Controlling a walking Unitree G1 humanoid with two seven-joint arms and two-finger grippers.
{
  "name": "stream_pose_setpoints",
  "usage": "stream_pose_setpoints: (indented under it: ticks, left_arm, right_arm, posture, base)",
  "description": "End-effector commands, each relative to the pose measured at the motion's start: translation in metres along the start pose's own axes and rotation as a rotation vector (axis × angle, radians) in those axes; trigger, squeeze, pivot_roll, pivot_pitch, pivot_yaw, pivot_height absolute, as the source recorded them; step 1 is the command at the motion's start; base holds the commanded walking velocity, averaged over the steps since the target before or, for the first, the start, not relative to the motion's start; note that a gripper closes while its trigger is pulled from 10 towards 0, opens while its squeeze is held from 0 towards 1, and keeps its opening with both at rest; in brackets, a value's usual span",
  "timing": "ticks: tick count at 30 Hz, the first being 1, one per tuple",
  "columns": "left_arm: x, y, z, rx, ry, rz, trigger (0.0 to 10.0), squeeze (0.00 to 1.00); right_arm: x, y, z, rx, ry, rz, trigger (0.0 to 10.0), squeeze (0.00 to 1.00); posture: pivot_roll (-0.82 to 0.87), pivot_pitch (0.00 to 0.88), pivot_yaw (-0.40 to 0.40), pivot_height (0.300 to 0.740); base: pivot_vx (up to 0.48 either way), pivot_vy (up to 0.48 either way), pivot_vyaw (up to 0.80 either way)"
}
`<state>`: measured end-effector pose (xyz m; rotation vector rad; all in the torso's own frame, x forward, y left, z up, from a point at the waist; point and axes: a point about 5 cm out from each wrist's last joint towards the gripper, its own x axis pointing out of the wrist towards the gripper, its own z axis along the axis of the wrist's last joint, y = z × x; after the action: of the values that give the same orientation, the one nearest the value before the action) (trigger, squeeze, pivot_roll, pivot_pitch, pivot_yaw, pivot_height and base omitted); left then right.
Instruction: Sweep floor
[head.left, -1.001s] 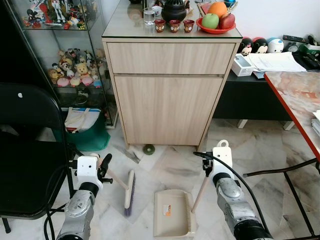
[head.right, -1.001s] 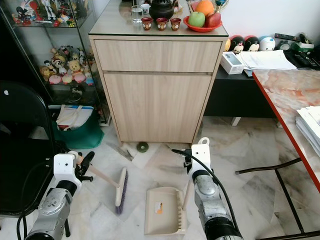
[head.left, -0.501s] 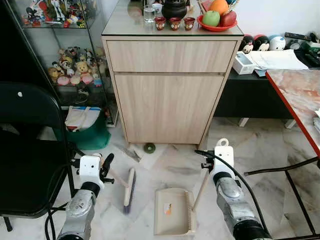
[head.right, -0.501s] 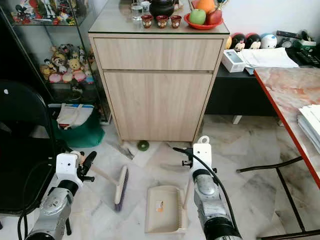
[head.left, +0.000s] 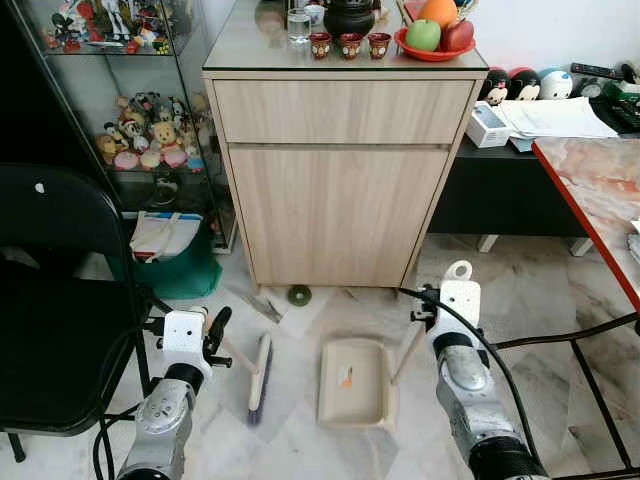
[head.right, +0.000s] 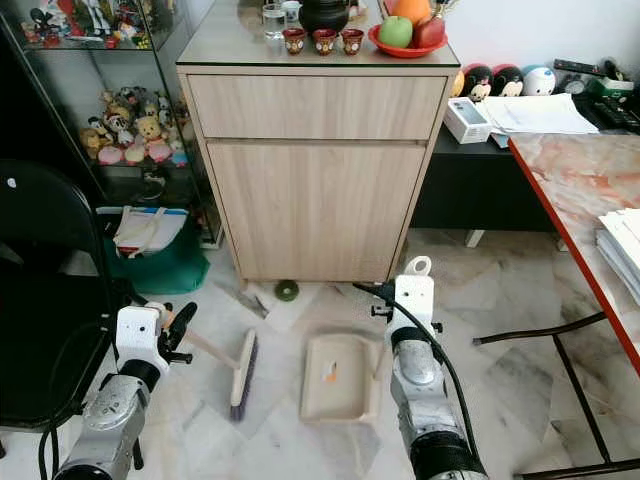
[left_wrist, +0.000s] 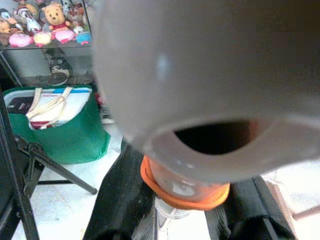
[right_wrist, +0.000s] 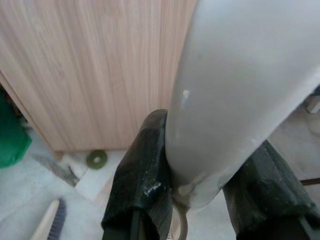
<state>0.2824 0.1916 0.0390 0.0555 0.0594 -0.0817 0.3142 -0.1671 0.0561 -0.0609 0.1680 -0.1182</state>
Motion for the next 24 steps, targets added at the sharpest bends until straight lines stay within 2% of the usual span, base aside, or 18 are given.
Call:
stream_pose_setpoints:
  ticks: [1,2,3,4,14,24]
  left_arm:
    - [-0.003,-0.002,-0.004,0.007,0.017,-0.009,10.0,0.00]
    - [-0.003,-0.002,-0.004,0.007,0.017,-0.011,10.0,0.00]
    - [-0.003,-0.002,-0.004,0.007,0.017,-0.011,10.0,0.00]
    - [-0.003,-0.002,-0.003,0.007,0.015,-0.012,10.0,0.00]
    - [-0.002,0.000,0.002,0.011,-0.007,-0.017,10.0,0.00]
    - [-0.001,-0.007,0.004,-0.014,-0.028,-0.037,10.0,0.00]
  right_arm:
    - [0.004,0.001,0.016,0.053,-0.067,0.000,0.0,0.00]
    - [0.004,0.002,0.016,0.082,-0.063,0.003,4.6,0.00]
    - [0.004,0.002,0.016,0.082,-0.063,0.003,4.6,0.00]
    - [0.004,0.003,0.015,0.087,-0.062,0.006,10.0,0.00]
    - [0.001,0.005,0.009,0.085,-0.038,0.010,10.0,0.00]
    - [-0.001,0.002,0.004,0.080,-0.022,0.006,10.0,0.00]
  posture:
    - [-0.02,0.083,-0.016,0.740]
    - [-0.02,0.073,-0.014,0.740]
    - [-0.02,0.073,-0.014,0.740]
    - [-0.02,0.067,-0.011,0.740]
    - [-0.03,0.049,0.002,0.740]
    - [-0.03,0.051,0.004,0.740]
  base:
    - [0.000,0.000,0.00]
    - [0.000,0.000,0.00]
    - [0.000,0.000,0.00]
    - [0.000,0.000,0.00]
    - [0.000,0.000,0.00]
    - [0.000,0.000,0.00]
